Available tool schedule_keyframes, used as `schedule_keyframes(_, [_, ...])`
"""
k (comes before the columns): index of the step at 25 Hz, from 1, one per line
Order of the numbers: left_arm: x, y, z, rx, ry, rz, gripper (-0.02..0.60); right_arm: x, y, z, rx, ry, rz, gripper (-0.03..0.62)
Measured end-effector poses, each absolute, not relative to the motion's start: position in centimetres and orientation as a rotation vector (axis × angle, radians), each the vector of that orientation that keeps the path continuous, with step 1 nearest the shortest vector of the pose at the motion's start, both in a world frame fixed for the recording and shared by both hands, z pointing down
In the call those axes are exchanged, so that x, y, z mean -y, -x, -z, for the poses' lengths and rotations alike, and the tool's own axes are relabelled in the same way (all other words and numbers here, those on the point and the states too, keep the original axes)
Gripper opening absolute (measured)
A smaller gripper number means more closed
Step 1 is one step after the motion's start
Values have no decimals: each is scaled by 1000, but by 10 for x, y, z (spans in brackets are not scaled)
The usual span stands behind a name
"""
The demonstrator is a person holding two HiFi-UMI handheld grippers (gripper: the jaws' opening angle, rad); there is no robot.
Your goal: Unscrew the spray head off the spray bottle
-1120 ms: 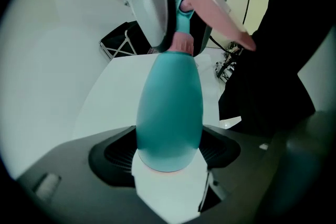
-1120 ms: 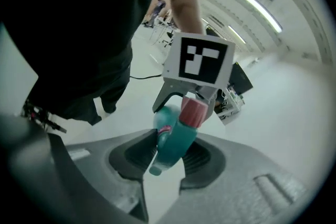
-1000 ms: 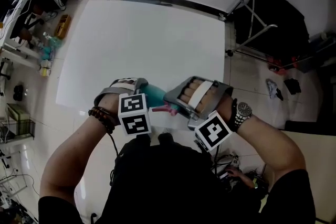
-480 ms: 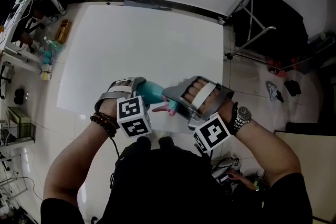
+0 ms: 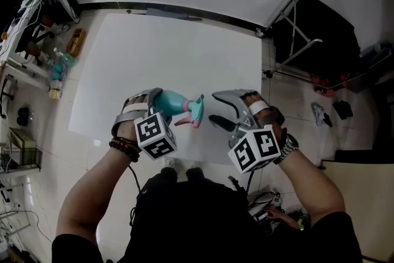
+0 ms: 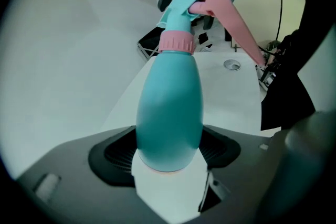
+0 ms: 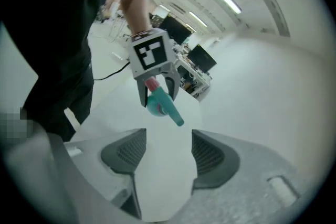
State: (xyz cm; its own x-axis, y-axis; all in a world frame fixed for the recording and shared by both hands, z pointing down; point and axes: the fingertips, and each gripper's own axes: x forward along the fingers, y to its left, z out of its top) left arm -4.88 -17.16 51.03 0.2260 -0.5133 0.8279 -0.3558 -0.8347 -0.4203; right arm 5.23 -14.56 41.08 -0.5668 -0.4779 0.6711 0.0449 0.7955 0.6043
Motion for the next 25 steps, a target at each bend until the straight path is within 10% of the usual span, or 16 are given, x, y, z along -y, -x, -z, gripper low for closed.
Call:
schedule_keyframes(11, [188,60,-505,-918,2107,1714,388,185,-42,-395,2455,-658,-1270,255])
schedule_keyframes(25, [189,51,-504,-885,2022,1725,388,173,-12,-435,2285,-654,-1594,158])
